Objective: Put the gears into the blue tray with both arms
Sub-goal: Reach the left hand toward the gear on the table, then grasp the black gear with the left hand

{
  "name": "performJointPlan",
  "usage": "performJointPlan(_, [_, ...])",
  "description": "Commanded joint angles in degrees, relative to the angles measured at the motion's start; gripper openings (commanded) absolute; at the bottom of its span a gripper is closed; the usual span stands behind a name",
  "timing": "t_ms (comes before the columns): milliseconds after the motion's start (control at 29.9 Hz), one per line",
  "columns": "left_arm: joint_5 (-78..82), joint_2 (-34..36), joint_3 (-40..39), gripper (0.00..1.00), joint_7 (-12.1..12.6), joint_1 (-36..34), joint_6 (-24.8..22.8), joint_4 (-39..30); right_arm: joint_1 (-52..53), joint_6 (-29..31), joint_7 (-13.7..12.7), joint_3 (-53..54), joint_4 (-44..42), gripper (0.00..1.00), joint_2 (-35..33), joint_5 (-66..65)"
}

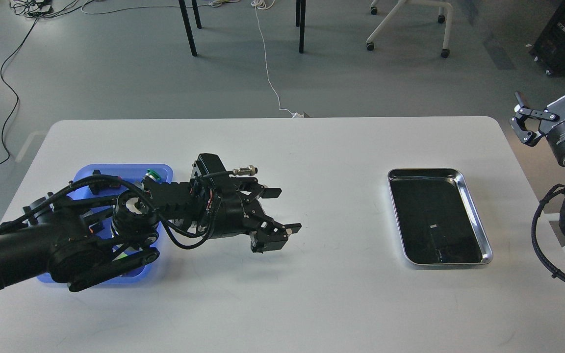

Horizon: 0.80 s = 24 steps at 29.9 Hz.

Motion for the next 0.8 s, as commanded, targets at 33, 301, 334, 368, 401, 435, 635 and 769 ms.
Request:
performJointPlan(33, [2.6,-0.1,1.8,0.77,-0.2,0.8,1.4,2.9,-0.6,0.2,0.0,0.8,0.2,0.98,-0.7,0.0])
performJointPlan(301, [6.4,-0.9,1.8,0.45,-0.5,2.4,1.4,5.1,-0.6,0.2,0.0,1.3,0.5,0.98,-0.9,-0.1])
performJointPlan(334, [6.4,-0.9,1.8,0.43,-1.0,2.4,1.4,5.3,-0.6,0.2,0.0,1.3,0.5,0.98,-1.0,-0.1])
performJointPlan(368, [6.4,-1.0,1.8,0.42,-1.6,2.4,1.4,5.8,-0.6,0.2,0.0,1.3,0.5,0.98,-1.0,-0.1])
performJointPlan(401, [6.4,-1.2,1.8,0.41,-1.9,2.4,1.4,6.4,-0.6,0.2,0.0,1.4,0.6,0.98,-1.0,-0.1])
performJointPlan(435, [6.4,-1.5,1.8,0.41,-2.4,2.4,1.4,7.3,-0.5,0.2,0.0,1.4,0.6,0.98,-1.0,-0.1])
performJointPlan(635, [6.5,-2.0,2.5,0.4,-2.5,3.0,1.4,8.6,-0.5,0.2,0.0,1.3,0.6,0.98,-1.0,-0.1])
performJointPlan(769, [6.5,-2.1,2.5,0.4,-2.5,3.4,1.4,8.6,-0.4,0.2,0.0,1.4,0.6,0.98,-1.0,-0.1])
